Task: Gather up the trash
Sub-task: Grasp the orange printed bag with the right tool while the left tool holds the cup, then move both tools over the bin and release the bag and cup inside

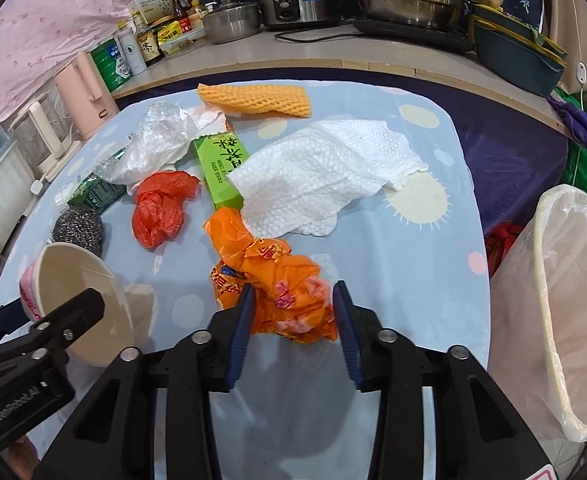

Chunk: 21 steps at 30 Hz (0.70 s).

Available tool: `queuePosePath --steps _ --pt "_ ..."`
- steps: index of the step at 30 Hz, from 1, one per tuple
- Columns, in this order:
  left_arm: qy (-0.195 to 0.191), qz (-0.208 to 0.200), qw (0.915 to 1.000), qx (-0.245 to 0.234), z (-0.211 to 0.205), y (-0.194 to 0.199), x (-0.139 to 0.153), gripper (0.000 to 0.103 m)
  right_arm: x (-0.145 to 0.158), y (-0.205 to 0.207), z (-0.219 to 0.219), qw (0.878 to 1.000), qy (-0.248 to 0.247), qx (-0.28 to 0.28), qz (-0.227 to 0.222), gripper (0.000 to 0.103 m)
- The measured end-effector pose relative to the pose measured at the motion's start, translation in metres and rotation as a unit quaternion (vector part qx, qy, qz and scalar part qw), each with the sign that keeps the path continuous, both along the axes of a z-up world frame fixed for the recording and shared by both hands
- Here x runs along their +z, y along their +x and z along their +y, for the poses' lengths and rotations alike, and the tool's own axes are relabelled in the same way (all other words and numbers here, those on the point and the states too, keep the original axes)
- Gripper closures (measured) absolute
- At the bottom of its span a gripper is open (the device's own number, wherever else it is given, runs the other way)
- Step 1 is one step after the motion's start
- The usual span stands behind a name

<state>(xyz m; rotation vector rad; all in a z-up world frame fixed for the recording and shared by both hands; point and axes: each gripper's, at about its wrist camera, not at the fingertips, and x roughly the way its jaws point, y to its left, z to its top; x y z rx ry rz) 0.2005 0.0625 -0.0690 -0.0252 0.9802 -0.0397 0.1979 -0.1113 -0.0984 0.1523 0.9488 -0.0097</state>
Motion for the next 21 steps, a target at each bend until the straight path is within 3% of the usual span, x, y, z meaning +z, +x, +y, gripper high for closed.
queuePosePath --steps 2,11,21 --pt "-0.001 -0.001 1.0000 0.000 0.000 0.000 0.001 0.026 -0.001 -0.001 0.001 1.000 0.000 0.004 0.001 0.080" --pt "-0.002 -0.012 0.9999 -0.003 -0.005 -0.008 0.011 0.026 0.022 -0.026 0.005 0.999 0.008 0.021 -0.031 0.082" --pt "-0.002 -0.033 0.9991 -0.027 -0.026 -0.025 0.031 0.026 0.060 -0.067 -0.039 0.997 0.013 -0.032 -0.074 0.082"
